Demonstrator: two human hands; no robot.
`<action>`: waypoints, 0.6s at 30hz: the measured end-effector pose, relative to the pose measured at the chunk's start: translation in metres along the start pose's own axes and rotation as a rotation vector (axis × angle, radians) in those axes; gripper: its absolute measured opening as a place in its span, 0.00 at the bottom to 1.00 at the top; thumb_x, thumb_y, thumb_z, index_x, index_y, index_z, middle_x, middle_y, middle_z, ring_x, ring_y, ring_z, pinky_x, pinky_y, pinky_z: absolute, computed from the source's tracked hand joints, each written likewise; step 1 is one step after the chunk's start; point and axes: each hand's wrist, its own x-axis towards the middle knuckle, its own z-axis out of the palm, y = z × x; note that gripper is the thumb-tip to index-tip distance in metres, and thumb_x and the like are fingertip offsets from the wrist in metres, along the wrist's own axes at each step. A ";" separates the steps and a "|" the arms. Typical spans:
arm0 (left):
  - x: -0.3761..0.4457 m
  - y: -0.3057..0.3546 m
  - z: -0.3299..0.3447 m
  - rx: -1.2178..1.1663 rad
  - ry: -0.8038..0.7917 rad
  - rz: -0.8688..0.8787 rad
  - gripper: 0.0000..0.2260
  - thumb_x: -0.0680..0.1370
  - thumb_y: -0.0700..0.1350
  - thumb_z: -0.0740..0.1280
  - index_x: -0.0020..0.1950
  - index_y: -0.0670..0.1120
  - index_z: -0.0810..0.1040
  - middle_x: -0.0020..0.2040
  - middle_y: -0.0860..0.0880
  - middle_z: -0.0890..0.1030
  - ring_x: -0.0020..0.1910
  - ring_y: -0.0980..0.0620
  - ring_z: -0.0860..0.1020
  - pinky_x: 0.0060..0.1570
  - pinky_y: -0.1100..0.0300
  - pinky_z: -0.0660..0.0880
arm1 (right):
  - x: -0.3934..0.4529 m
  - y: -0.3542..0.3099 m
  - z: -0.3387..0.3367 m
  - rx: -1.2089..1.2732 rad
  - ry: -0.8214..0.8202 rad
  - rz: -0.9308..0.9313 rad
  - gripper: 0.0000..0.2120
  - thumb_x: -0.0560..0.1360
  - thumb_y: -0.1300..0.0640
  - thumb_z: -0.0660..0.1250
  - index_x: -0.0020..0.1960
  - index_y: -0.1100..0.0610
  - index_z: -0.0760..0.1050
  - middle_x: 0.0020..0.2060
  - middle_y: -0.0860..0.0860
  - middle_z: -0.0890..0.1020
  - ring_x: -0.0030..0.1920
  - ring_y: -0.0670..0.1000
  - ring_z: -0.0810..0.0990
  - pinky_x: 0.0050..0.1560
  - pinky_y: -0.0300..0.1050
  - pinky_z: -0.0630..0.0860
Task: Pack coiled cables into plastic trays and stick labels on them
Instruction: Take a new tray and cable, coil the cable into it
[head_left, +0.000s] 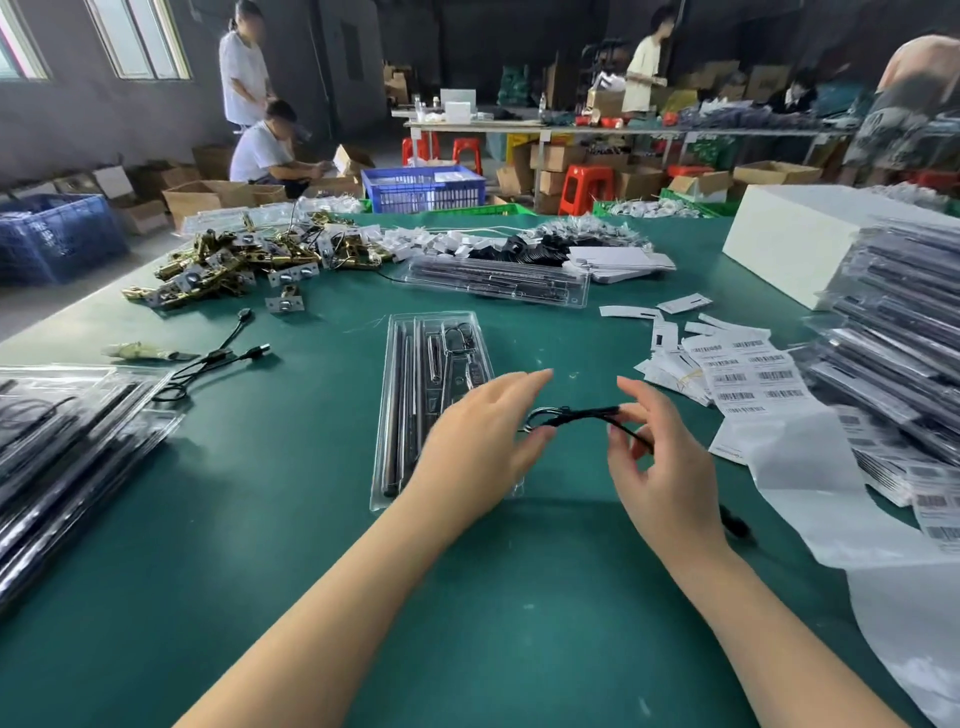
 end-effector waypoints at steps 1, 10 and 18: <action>0.007 0.009 0.003 -0.033 -0.028 0.044 0.22 0.79 0.48 0.65 0.72 0.49 0.69 0.68 0.51 0.74 0.65 0.49 0.73 0.62 0.54 0.71 | -0.001 -0.002 0.001 -0.008 0.006 -0.060 0.24 0.74 0.66 0.69 0.65 0.48 0.69 0.47 0.43 0.81 0.39 0.48 0.80 0.45 0.40 0.75; 0.025 0.012 0.039 -0.438 -0.069 -0.252 0.06 0.83 0.45 0.58 0.50 0.46 0.72 0.46 0.55 0.81 0.40 0.56 0.80 0.38 0.65 0.72 | 0.008 0.010 -0.013 0.066 -0.007 0.182 0.05 0.76 0.53 0.69 0.42 0.51 0.80 0.30 0.45 0.80 0.32 0.49 0.76 0.35 0.40 0.71; 0.026 -0.006 0.045 -0.888 0.021 -0.452 0.07 0.80 0.46 0.64 0.45 0.50 0.80 0.37 0.54 0.84 0.40 0.56 0.84 0.41 0.65 0.75 | 0.032 -0.019 0.023 0.300 0.082 0.342 0.09 0.81 0.54 0.62 0.51 0.51 0.82 0.33 0.37 0.79 0.33 0.38 0.74 0.36 0.30 0.67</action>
